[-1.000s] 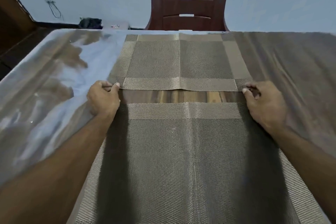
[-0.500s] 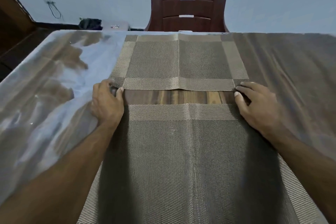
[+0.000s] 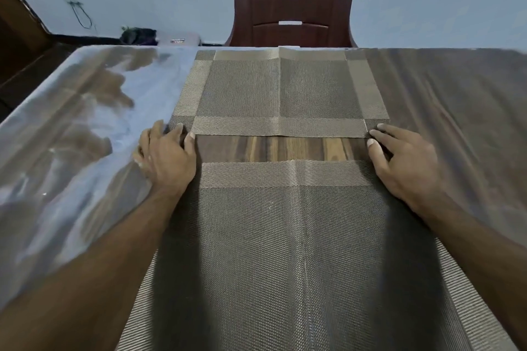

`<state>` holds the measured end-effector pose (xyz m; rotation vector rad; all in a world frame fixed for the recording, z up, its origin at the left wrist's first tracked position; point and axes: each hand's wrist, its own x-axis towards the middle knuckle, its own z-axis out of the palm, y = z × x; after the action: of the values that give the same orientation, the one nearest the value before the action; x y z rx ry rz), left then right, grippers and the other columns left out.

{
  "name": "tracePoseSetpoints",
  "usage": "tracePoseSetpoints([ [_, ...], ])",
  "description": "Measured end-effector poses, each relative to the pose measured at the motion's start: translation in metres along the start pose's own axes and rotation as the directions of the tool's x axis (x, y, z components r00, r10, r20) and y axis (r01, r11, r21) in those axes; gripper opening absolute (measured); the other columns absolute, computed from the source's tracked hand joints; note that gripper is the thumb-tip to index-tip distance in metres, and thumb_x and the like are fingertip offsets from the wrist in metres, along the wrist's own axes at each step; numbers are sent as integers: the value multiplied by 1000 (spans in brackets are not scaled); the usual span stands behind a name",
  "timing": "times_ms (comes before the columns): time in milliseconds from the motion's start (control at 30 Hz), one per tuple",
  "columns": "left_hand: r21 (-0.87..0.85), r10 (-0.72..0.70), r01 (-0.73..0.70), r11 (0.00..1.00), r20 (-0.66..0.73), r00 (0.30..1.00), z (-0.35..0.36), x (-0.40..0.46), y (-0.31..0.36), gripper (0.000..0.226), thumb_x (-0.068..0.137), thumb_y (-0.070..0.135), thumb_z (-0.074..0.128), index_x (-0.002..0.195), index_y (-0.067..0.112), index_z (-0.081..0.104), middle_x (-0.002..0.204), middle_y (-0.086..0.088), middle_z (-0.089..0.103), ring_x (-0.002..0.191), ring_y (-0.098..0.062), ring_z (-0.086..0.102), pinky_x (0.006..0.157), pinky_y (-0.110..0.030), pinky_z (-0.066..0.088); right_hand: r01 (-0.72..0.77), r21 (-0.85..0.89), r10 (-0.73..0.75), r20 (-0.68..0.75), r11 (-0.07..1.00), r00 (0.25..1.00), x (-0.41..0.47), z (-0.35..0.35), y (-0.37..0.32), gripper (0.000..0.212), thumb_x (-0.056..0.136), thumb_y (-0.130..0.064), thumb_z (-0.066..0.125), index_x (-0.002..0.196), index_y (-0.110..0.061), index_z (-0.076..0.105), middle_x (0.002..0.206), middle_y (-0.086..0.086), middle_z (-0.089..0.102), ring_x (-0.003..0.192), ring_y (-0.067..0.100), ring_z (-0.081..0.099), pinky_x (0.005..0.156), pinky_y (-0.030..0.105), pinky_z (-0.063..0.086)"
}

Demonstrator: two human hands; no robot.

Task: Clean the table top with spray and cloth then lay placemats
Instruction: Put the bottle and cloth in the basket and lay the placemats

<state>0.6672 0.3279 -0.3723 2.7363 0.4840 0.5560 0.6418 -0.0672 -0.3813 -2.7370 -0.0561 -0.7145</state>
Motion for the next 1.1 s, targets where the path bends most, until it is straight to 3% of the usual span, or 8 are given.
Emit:
tracePoseSetpoints([
  [433,47,30,-33,998,61,998,6,4,-4,40,98,37,47,130,18,62,149,-6,42,140,-32,31,113,-57,21,-24,-60,27,48,998,999,-2,4,3,54,98,-54,37,119,-19,73,129,2,66,120,28,59,95,51,50],
  [1100,79,18,-22,997,50,999,7,4,-1,44,96,37,48,131,15,62,151,-8,42,143,-31,31,115,-58,21,-92,-144,94,5,985,996,-4,-2,-8,52,98,-52,34,112,-22,75,123,1,68,116,30,58,92,50,47],
])
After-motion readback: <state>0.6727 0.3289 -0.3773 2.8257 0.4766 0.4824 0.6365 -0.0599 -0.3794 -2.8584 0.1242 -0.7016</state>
